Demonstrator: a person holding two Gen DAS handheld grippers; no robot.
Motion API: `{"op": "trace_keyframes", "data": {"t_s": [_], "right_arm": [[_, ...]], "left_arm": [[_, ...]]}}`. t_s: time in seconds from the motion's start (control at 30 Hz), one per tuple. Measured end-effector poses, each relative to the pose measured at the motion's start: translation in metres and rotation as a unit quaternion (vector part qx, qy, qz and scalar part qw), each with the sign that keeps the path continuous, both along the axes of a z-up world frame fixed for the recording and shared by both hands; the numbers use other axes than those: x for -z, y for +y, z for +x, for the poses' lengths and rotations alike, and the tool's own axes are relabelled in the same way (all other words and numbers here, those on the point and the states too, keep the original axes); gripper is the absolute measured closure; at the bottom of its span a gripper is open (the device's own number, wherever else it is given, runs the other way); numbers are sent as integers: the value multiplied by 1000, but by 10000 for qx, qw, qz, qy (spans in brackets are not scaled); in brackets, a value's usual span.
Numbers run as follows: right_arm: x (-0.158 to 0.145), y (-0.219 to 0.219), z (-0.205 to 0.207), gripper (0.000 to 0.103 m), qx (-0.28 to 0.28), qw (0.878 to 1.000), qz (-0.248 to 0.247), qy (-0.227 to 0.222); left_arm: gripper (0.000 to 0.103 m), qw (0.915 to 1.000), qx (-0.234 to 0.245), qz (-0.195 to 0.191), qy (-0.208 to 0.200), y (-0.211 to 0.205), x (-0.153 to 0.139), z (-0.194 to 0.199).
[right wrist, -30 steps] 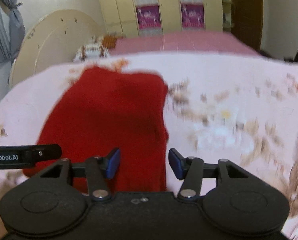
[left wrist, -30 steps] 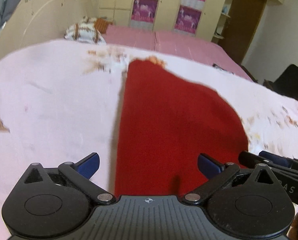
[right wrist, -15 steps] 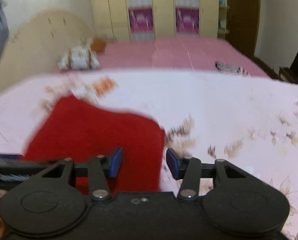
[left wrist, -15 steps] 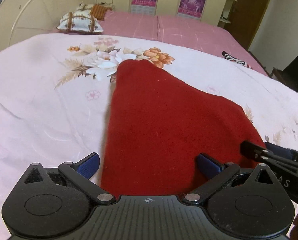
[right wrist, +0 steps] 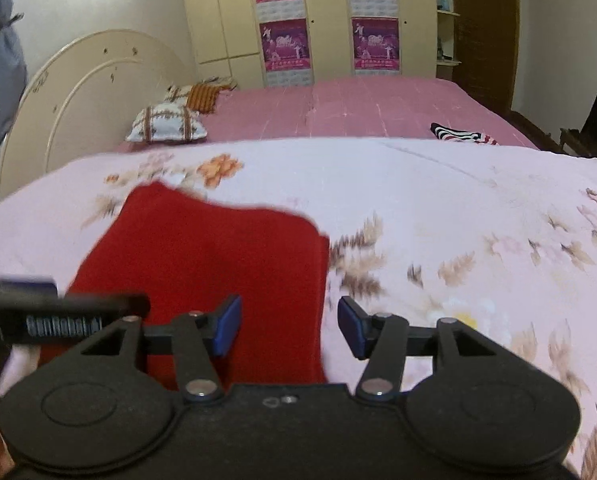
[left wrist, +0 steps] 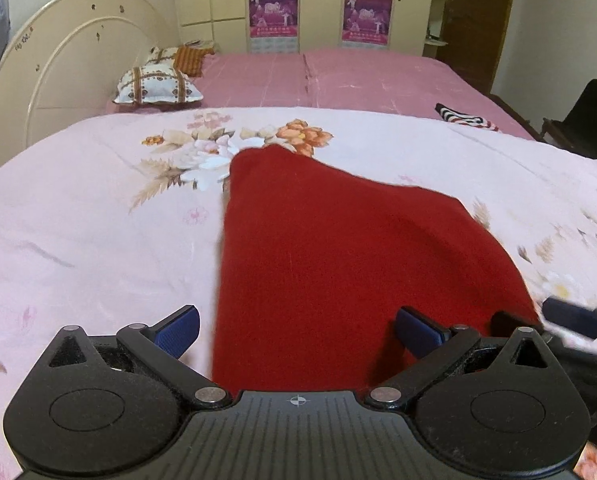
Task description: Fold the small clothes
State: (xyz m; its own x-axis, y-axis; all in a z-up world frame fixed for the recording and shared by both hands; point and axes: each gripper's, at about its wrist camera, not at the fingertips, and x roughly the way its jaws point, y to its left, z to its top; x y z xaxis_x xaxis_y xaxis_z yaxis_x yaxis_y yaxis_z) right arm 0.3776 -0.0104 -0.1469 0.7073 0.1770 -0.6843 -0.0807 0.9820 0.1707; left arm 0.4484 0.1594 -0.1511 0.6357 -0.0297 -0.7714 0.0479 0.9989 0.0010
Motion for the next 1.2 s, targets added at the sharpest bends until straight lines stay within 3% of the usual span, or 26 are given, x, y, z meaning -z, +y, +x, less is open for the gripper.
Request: {"op": "trace_keyframes", "data": {"t_s": [0.13,0.3,0.4,0.5,0.6,0.9,1.2], "right_arm": [[9,3,-19,48,-23,9996,-226,192],[1,-3,-51,46,55,9999,-25,97],[15,4,-60,46,19,9986,-353,392],[16,-1,-69,45,103,9989,-132,433],[11,0,-81,41,132,9992,-180,331],[1,-9,-100,41,122,9992,-10,391],[10,-8,-104,39,99,9991,-207,361]], "left_arm": [[0,9999,52,-68,112,1,4,-29],[0,9992,243,-91,296,2,14,-64],[0,9986,258,-37,460,2,23,-74],[0,9993,177,-60,319,4,19,-86],[0,9996,213,17,195,1,13,-95],[0,9997,174,175,-58,-4,-4,-112],[0,9990,-87,315,313,-3,18,-115]]}}
